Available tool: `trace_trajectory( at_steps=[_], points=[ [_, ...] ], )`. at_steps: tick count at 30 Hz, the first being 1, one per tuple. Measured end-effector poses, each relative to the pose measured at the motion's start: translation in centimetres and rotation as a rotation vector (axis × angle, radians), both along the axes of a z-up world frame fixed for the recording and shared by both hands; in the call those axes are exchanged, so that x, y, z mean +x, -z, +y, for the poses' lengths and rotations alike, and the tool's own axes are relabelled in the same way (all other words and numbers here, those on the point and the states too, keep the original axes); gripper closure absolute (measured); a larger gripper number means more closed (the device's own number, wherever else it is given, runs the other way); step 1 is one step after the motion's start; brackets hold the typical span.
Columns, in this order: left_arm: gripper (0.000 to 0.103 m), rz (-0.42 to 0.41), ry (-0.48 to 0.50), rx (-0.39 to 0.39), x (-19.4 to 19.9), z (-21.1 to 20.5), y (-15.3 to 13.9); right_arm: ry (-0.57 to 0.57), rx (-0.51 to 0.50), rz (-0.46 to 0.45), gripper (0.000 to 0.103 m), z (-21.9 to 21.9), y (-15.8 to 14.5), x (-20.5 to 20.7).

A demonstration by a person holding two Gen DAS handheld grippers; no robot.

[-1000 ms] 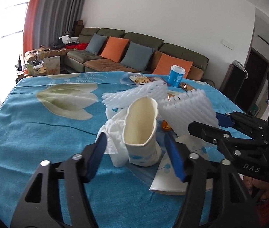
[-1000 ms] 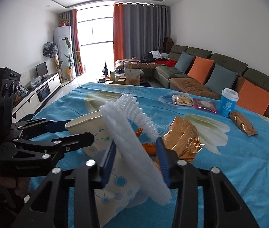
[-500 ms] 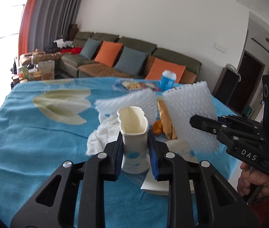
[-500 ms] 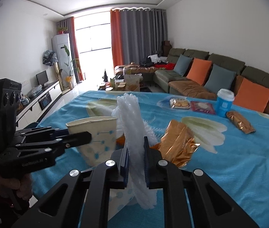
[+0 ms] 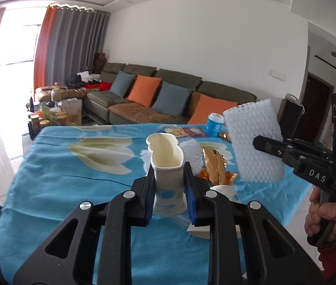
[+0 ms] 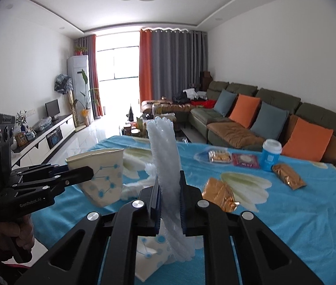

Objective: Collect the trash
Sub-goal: 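Carry the paper cup and foam net over the teal bin with both tools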

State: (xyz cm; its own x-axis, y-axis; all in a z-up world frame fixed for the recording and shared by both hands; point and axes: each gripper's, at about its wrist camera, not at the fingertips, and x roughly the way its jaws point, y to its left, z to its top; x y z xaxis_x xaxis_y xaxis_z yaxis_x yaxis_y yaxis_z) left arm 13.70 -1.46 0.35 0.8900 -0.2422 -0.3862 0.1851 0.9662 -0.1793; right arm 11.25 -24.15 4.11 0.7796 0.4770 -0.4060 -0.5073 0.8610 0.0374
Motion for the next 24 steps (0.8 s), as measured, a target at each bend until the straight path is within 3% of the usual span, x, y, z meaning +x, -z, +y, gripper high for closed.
trace_trajectory(
  at_steps=[12, 24],
  points=[
    [0.081, -0.063, -0.153, 0.002, -6.6, 4.8, -2.5, -0.149, 0.046, -0.044, 0.092, 3.9, -1.9, -1.4],
    [0.081, -0.097, -0.33, 0.011, -13.4, 9.2, -4.2, -0.351, 0.074, 0.021, 0.092, 11.1, -1.4, -1.8]
  ],
)
